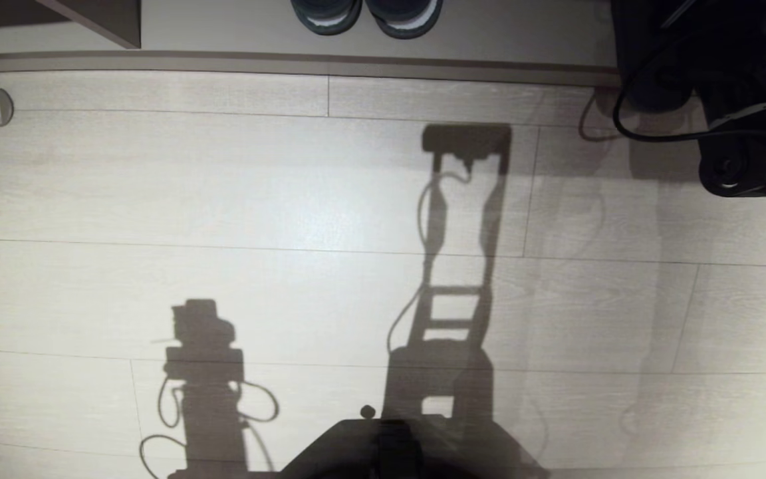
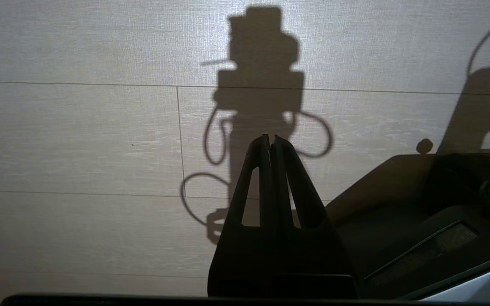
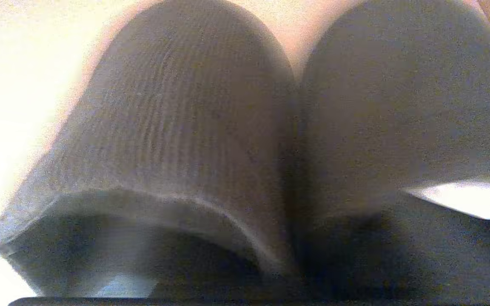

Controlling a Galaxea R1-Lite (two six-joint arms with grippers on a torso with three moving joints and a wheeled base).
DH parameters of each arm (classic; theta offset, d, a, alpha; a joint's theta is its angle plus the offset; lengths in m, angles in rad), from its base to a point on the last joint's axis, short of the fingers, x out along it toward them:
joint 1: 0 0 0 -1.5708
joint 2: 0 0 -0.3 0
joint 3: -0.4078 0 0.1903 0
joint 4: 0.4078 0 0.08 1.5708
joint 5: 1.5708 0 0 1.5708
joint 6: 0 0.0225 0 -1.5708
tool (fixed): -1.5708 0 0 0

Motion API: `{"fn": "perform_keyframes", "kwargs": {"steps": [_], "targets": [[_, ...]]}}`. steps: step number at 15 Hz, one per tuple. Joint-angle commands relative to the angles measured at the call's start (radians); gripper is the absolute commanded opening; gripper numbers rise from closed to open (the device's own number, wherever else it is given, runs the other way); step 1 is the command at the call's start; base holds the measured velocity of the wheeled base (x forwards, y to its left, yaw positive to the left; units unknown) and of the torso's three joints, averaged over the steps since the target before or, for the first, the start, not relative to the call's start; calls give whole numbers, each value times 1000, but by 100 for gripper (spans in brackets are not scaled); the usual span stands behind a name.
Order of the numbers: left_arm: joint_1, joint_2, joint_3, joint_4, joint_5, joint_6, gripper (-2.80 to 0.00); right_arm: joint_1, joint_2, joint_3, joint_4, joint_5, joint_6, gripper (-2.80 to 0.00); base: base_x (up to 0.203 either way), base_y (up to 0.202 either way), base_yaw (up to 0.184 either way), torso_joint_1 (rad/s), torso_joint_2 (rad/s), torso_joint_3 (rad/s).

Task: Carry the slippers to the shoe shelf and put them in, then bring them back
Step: Pick up the slippers in the shoe cabinet

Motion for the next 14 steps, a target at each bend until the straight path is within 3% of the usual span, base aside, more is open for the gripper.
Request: {"fn": "perform_keyframes", "kwargs": {"steps": [1, 8, 10, 14], "targets": [[0, 0, 2, 0, 0, 0, -280, 0, 11, -7, -5, 5, 0, -280, 0, 0, 0, 0, 0, 0], [0, 0, 2, 0, 0, -2, -280, 0, -98, 42, 17, 15, 0, -280, 0, 0, 0, 0, 0, 0], [0, 0, 2, 0, 0, -2, -280, 0, -195, 158, 65, 16, 1, -280, 0, 0, 0, 0, 0, 0], [0, 0, 2, 0, 0, 0, -280, 2, -428, 539, 148, 18, -3, -280, 0, 0, 0, 0, 0, 0]]}}
